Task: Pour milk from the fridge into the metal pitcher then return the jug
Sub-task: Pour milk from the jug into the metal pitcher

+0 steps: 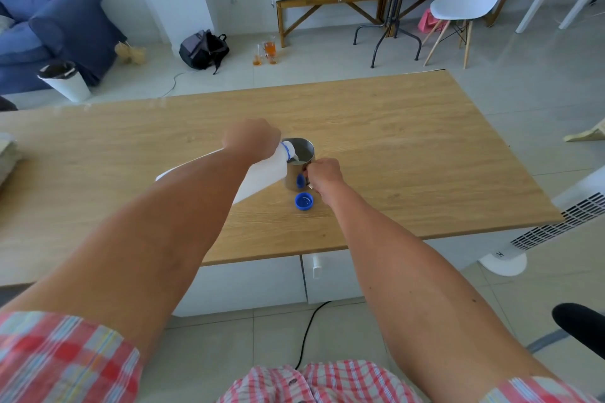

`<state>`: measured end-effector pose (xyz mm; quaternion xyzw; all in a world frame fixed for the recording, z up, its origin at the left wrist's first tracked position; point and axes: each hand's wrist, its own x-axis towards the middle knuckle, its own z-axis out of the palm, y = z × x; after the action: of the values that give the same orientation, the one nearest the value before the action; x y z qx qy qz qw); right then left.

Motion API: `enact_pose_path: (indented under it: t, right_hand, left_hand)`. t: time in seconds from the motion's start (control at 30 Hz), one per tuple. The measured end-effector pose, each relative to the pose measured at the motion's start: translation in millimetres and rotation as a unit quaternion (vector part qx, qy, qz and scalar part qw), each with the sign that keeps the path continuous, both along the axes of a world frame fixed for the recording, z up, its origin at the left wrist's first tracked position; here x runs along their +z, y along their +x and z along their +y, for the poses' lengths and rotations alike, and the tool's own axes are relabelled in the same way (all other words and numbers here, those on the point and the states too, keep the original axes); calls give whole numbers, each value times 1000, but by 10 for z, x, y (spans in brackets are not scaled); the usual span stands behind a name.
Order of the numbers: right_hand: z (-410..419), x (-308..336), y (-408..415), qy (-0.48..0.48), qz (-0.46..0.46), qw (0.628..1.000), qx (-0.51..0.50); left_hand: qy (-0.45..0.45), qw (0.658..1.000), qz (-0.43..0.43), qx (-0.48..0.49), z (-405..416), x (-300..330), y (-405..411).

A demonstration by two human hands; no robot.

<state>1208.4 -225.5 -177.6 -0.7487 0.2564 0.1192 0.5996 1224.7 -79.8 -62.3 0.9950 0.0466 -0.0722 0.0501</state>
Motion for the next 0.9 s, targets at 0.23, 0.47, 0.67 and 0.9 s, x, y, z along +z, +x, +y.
enact_pose_path:
  t: [0.23,0.47,0.67,0.9]
  right_hand:
    - [6,-4,14,0,3,1000,-3]
    - [9,-15,25,-1,3,1000,-1]
    - [11,-23,31,0,-4,1000,2]
    - [8,-15,9,-2,-4,1000,1]
  left_hand:
    - [-7,1000,1,-6,8,9,8]
    - [-9,1000,5,-2,2,9,13]
    - [-5,1000,5,-4,-2,14,13]
    - [0,1000,3,-4,-2,13,17]
